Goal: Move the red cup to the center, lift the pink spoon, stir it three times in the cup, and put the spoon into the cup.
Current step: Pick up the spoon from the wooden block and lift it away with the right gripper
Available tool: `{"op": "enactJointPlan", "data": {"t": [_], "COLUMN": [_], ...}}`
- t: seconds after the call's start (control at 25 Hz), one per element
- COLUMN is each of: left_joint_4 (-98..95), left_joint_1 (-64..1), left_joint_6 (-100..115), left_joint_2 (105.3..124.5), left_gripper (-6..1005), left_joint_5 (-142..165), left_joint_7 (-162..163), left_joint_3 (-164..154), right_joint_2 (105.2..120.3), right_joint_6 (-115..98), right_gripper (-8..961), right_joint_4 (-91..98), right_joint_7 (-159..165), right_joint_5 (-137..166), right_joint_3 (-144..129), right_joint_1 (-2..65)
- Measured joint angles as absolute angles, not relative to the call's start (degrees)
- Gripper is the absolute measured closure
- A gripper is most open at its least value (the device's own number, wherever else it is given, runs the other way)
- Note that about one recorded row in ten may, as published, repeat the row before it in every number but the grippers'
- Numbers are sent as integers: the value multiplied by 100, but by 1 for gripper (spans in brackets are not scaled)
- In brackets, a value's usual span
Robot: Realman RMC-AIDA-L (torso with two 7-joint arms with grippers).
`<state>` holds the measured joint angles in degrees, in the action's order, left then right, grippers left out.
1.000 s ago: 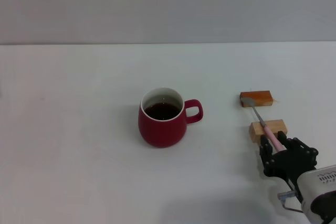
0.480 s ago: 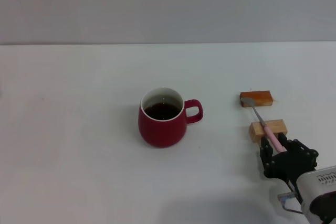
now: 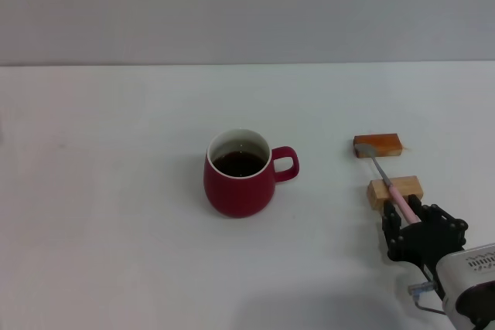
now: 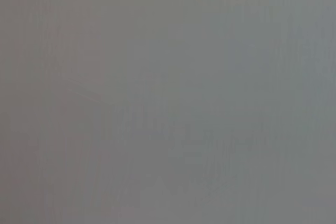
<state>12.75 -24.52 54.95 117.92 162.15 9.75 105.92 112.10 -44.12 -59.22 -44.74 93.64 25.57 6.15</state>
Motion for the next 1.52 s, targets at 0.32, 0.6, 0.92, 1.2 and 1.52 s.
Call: {"op": "enactJointPlan", "data": {"t": [0.32,0.6,0.92,1.2,1.52], "left_joint_4": [1275,1274,1275,1275,1275], "left_joint_1": [-2452,-2440,-2435,-2450,-2448], "left_joint_6": [5502,5502,5502,5501,5501], "left_joint_2": [11795,11795,11795,11795,11795], "left_gripper": [423,424,424,424,424], "left_joint_5": [16215,16216,16216,16216,16216], "left_joint_7": [975,975,976,976,976], "left_joint_3": [10590,10594,10596,10592,10591], "right_joint_2": [11213,11220,11224,11258,11259], "right_joint_6": [-4382,-4347,-4337,-4332,-4333], "right_gripper": [619,648,700,702,704], "right_joint_4": [-5932,-5933,-5933,-5933,-5943], "right_joint_7": [-4609,-4622,-4637,-4786,-4795], "right_joint_5": [9354,9351,9351,9289,9289], "right_joint_3": [2573,2636,2637,2646,2653], "right_joint_1": [610,599,597,597,597]}}
